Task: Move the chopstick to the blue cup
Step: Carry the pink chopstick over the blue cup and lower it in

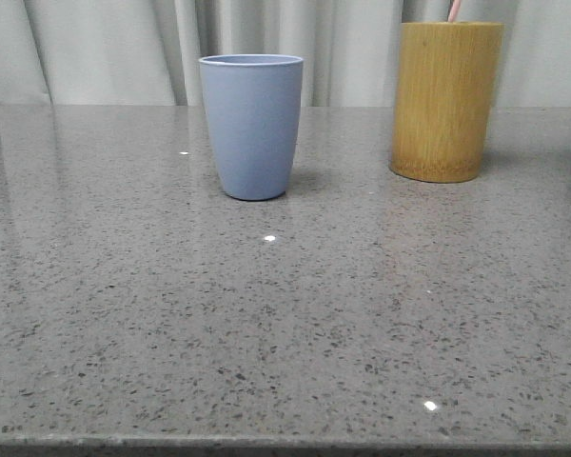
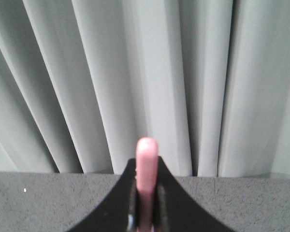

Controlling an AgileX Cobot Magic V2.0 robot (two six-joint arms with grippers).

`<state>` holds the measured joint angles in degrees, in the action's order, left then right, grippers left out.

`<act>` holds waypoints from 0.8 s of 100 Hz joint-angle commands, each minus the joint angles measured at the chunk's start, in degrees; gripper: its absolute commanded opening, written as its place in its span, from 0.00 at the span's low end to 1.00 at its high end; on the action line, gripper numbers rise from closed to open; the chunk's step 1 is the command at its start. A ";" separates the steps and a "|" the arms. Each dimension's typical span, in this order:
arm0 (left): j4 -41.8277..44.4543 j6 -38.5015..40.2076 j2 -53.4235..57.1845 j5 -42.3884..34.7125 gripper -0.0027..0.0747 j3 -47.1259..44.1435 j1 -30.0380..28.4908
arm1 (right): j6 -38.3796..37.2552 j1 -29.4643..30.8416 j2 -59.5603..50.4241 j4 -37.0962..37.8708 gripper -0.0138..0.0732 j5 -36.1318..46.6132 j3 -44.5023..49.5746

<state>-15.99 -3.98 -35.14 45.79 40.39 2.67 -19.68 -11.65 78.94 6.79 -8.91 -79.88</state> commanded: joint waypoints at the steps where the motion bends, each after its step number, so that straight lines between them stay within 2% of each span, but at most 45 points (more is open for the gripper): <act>1: -0.98 0.17 -0.06 -3.47 0.65 1.39 -0.13 | 0.13 -0.48 -3.08 0.67 0.09 -1.95 -6.02; 14: -0.98 0.17 -0.06 -3.47 0.65 1.39 -0.13 | 0.13 -3.57 -3.62 -0.34 0.09 -5.17 -8.30; 30: -0.98 0.17 -0.06 -3.47 0.65 1.39 -0.13 | 0.13 -10.58 -2.80 -1.32 0.09 -5.75 -8.18; 54: -0.98 0.17 -0.06 -3.47 0.65 1.39 -0.13 | 0.13 -19.24 1.87 -1.91 0.09 -1.38 -8.18; 80: -0.98 0.17 -0.06 -3.47 0.65 1.39 -0.13 | 0.13 -22.81 8.35 -1.91 0.09 -1.08 -8.18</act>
<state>-15.99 -3.98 -35.14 45.79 40.39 2.67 -19.68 -34.02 87.77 4.68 -15.02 -86.17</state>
